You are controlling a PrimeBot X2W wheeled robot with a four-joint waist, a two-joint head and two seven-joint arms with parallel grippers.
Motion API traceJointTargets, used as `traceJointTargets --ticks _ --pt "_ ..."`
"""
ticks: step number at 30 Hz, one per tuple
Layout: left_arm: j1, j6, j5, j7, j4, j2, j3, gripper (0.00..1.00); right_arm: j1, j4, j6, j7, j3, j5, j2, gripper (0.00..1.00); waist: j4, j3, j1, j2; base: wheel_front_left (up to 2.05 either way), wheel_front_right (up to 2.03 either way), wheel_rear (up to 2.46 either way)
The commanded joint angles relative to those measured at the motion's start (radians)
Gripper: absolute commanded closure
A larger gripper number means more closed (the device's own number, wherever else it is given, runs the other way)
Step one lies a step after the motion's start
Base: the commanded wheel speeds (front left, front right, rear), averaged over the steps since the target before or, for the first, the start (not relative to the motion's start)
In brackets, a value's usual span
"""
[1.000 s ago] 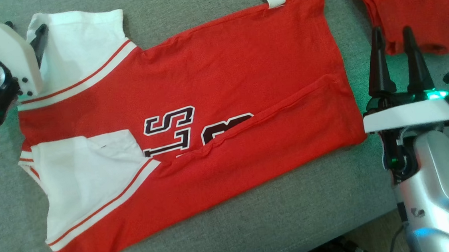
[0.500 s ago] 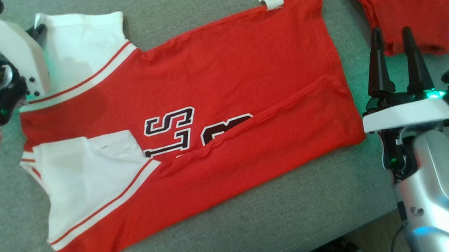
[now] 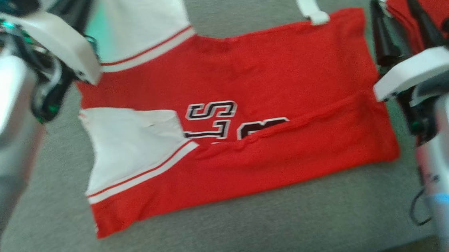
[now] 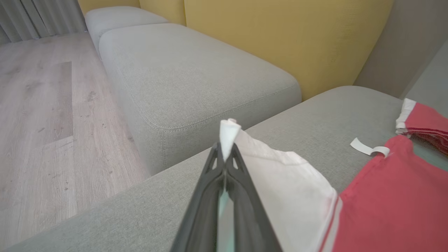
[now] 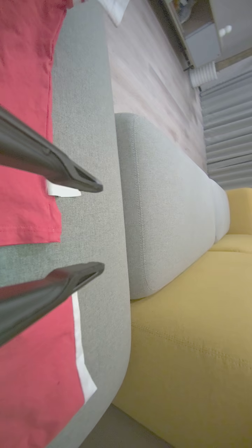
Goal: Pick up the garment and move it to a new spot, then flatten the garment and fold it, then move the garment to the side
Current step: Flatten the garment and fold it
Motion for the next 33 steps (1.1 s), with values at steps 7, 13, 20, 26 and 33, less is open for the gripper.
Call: traceJointTargets --ticks 7,13,20,26,33 --pt "0.083 0.048 0.021 -0.054 -0.255 0.039 0.011 1.0 -0.111 0.164 0.002 0.184 0.045 0.028 -0.156 0.0 0.138 -0.03 0.0 0.0 0.0 0.0 0.0" --pt "0.136 0.07 0.021 -0.036 -0.401 0.045 -0.016 1.0 -0.169 0.365 0.002 0.2 0.023 -0.003 -0.219 0.0 0.188 -0.014 0.0 0.0 0.0 0.0 0.0" --pt "0.145 0.09 0.017 -0.023 -0.47 0.052 -0.017 1.0 -0.233 0.498 0.002 0.182 0.052 -0.04 -0.228 0.0 0.202 0.005 0.0 0.0 0.0 0.0 0.0" --pt "0.139 0.095 0.017 -0.012 -0.473 0.059 -0.018 1.0 -0.262 0.568 0.002 0.191 0.106 -0.044 -0.227 0.27 0.197 0.009 0.0 0.0 0.0 0.0 0.0" --pt "0.141 0.124 0.018 -0.013 -0.413 0.083 -0.001 1.0 -0.318 0.574 0.002 0.107 0.152 0.019 -0.222 1.0 0.175 -0.011 0.0 0.0 0.0 0.0 0.0"
